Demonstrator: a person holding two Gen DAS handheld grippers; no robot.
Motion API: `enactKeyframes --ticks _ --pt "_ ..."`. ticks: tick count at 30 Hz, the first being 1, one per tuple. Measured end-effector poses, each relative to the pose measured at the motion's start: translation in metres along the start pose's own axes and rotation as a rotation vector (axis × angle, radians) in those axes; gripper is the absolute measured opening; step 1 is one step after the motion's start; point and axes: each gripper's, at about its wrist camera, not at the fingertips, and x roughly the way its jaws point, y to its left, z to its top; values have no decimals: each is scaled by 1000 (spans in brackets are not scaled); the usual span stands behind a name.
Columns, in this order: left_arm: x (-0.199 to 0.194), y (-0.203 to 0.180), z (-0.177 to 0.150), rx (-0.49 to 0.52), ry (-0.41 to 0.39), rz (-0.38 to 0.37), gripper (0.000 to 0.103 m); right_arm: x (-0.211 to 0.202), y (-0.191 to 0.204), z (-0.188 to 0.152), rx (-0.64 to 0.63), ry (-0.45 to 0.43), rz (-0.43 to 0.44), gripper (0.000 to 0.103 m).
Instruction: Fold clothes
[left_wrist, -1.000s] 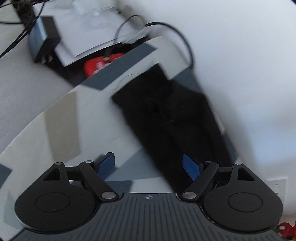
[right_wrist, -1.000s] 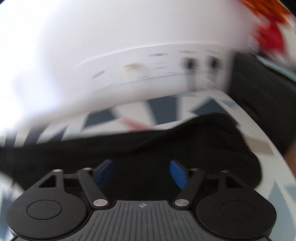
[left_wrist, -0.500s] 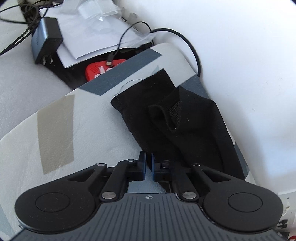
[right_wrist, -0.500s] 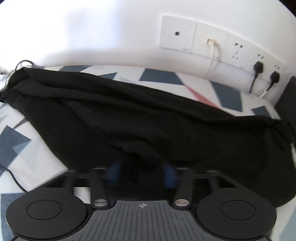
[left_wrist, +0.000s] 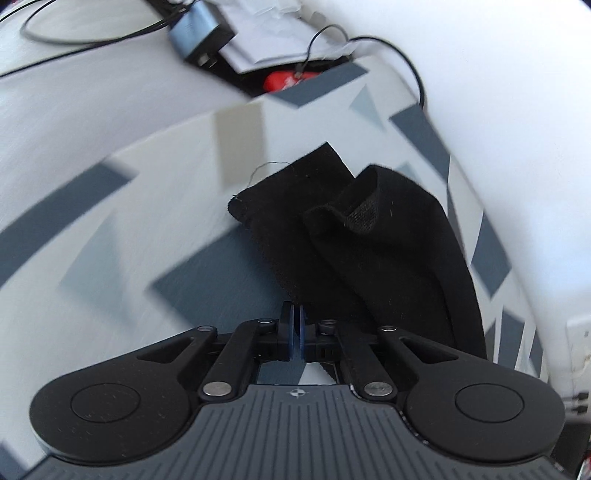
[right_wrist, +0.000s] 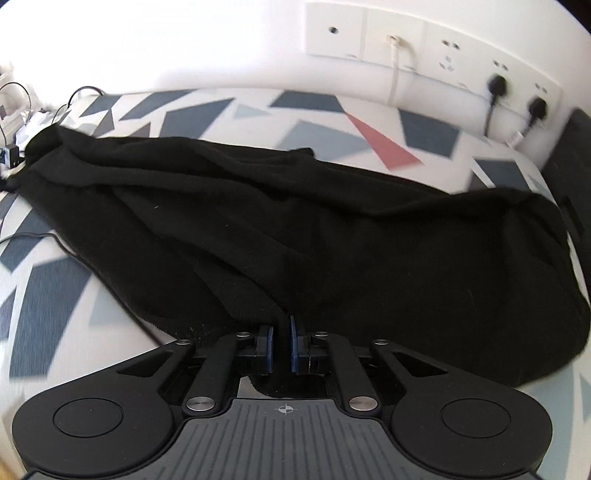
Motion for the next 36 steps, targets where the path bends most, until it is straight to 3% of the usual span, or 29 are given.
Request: enactKeyframes --ticks 4,6,7,11,16,19,22,28,32,36 --pt "-26 12 -54 102 -5 25 5 -18 -21 -24 72 -11 -45 8" --pt "-34 23 -72 85 -1 -2 7 -22 -32 -31 149 -26 -53 8" --pt "-37 28 -75 68 7 -15 9 -24 -36 -34 188 -34 -54 14" --pt "-55 43 -76 26 -7 -26 25 -40 -32 -32 280 -111 -29 45" --pt "-84 39 -71 164 -119 -62 42 -75 -20 -15 350 -342 56 51" --pt "-83 24 -59 325 -135 -80 47 -69 -10 -1 372 -370 127 50" --pt "-71 12 -45 388 -108 -106 47 -46 12 8 303 -328 110 49" --pt "-41 0 -35 279 55 -247 50 -11 57 1 132 -234 -45 46" --pt "-22 -11 -40 324 62 -197 58 -3 79 -4 9 -203 -123 46" --pt "-10 -14 -32 331 56 -195 67 4 100 -6 -144 -176 -120 52"
